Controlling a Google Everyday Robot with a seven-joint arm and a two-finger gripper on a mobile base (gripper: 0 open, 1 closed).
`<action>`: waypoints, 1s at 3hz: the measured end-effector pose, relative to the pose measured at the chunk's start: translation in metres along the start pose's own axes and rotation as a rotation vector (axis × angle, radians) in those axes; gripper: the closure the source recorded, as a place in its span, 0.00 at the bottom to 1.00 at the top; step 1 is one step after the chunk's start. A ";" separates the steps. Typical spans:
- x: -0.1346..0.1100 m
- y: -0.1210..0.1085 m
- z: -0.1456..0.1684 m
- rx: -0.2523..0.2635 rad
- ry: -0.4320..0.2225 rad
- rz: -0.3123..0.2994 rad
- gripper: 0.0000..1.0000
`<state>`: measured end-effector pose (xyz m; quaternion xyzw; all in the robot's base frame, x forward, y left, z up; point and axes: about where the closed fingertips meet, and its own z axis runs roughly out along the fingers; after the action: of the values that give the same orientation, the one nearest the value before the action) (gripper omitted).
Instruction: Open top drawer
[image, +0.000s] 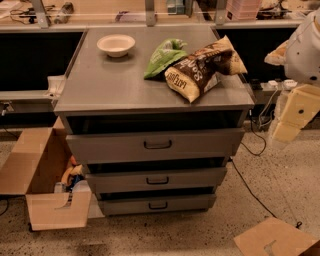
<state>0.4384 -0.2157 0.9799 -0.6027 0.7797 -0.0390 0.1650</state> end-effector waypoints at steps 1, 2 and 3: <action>0.002 0.000 0.005 0.003 0.005 -0.001 0.00; 0.002 0.005 0.037 -0.007 0.024 -0.063 0.00; 0.008 0.023 0.100 -0.063 0.031 -0.145 0.00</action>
Offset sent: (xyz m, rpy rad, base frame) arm 0.0117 0.0172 -0.1411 -0.1209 0.1040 0.1916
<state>0.4459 -0.2038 0.8781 -0.6618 0.7374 -0.0356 0.1304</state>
